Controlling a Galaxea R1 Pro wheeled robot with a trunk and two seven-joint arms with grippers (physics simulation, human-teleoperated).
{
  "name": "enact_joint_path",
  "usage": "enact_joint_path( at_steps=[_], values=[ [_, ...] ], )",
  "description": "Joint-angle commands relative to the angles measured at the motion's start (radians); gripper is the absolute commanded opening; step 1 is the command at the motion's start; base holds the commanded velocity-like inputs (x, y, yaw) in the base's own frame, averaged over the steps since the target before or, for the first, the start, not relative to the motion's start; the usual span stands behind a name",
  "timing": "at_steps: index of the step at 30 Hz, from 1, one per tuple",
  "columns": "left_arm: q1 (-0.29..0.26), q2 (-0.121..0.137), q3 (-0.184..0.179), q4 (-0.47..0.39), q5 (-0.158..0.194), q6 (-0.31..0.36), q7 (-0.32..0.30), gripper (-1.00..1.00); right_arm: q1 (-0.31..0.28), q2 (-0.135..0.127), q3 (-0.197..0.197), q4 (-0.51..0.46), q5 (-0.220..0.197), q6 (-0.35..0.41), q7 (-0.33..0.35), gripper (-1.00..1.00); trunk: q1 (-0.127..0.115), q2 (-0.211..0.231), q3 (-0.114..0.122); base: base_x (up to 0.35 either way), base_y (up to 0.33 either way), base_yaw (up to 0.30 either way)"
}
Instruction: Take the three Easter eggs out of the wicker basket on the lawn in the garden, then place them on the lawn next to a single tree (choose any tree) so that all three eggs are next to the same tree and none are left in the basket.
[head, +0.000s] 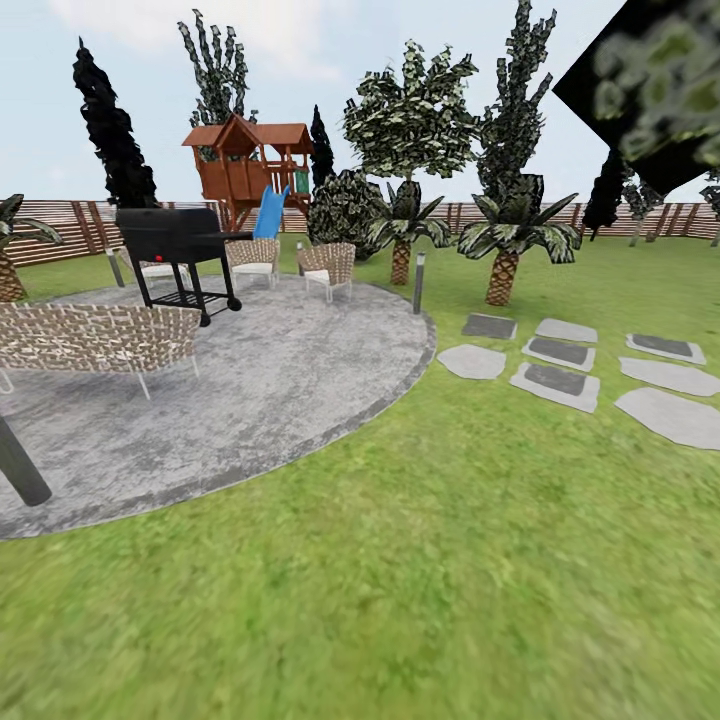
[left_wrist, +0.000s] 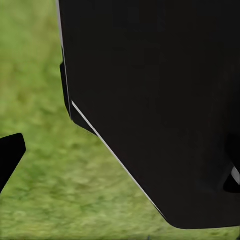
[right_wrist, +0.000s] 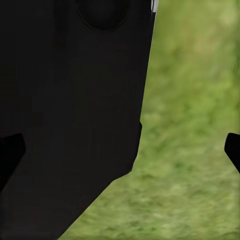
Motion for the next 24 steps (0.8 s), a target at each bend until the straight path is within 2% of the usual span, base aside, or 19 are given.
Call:
enact_joint_path(
  at_steps=[1,6,24],
  values=[
    [0.0,0.0,0.001,0.0,0.001,0.0,-0.004,1.0,-0.001,0.0,0.0,0.002,0.008,0.0,0.001,1.0,0.0,0.0,-0.001,0.0,0.0,0.0],
    [0.0,0.001,0.001,-0.001,0.001,0.0,-0.003,1.0,-0.001,-0.002,-0.003,0.002,0.001,-0.001,0.004,1.0,0.0,0.0,-0.001,0.0,0.0,0.019],
    [0.0,0.0,0.001,-0.001,0.002,0.0,-0.003,1.0,-0.001,0.001,-0.005,0.003,-0.004,0.002,-0.003,1.0,0.0,0.0,-0.001,0.0,0.0,0.275]
  ],
)
